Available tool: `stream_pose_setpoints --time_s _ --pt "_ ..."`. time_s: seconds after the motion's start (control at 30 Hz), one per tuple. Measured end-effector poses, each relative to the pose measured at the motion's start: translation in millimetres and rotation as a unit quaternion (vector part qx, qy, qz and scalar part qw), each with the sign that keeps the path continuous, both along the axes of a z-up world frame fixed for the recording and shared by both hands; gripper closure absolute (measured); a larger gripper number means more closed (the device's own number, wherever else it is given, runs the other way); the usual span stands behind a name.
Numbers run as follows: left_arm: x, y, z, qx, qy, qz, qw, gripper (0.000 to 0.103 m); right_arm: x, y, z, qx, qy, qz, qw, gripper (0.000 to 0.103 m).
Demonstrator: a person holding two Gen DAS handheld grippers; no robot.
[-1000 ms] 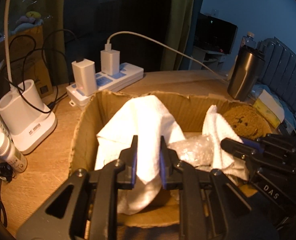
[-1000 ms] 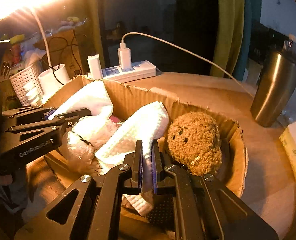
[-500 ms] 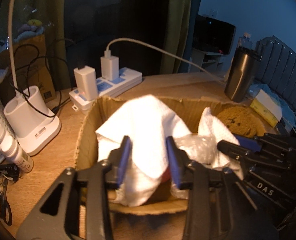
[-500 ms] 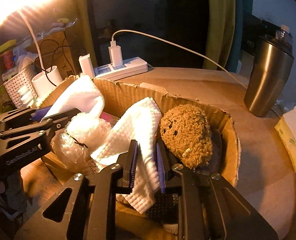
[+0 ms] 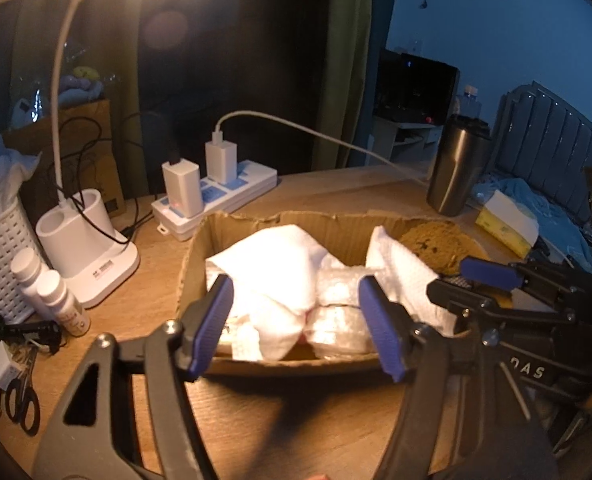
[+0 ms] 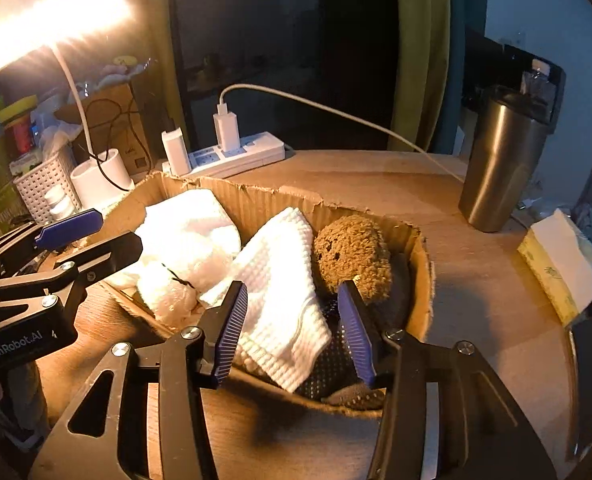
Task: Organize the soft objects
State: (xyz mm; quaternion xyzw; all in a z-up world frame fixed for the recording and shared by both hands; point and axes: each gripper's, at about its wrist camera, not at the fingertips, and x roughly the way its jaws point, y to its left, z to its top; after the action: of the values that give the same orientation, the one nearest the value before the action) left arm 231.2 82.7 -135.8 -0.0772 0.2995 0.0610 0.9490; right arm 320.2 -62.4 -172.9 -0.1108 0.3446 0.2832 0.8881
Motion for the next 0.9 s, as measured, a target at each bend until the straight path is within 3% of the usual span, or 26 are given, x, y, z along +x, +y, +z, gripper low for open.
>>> stream_pose_setpoints --time_s 0.4,0.47,0.53,0.63,0.9 --pt "-38.9 -8.5 33.0 0.008 -0.049 0.002 0.9988 0.036 -31.7 -18.0 35.2 0.006 -0.048 -0.018 0.999 0.052" --pt "-45.5 -11.2 39.5 0.012 -0.057 0.001 0.9983 0.034 -37.0 -22.1 40.2 0.008 -0.057 -0.021 0.998 0.052" --pt "-51.7 -14.3 45.8 0.018 -0.067 0.0 0.9976 0.023 -44.5 -27.6 47.9 0.01 -0.069 -0.026 0.997 0.05" --pt "-63.6 -19.5 57.0 0.023 -0.085 0.0 0.9961 0.021 -52.9 -36.0 58.6 0.015 -0.084 -0.033 0.996 0.045" --pt "-87.2 -28.2 81.3 0.026 -0.121 0.002 0.9923 0.02 -79.7 -53.6 86.1 0.027 -0.123 -0.039 0.991 0.044"
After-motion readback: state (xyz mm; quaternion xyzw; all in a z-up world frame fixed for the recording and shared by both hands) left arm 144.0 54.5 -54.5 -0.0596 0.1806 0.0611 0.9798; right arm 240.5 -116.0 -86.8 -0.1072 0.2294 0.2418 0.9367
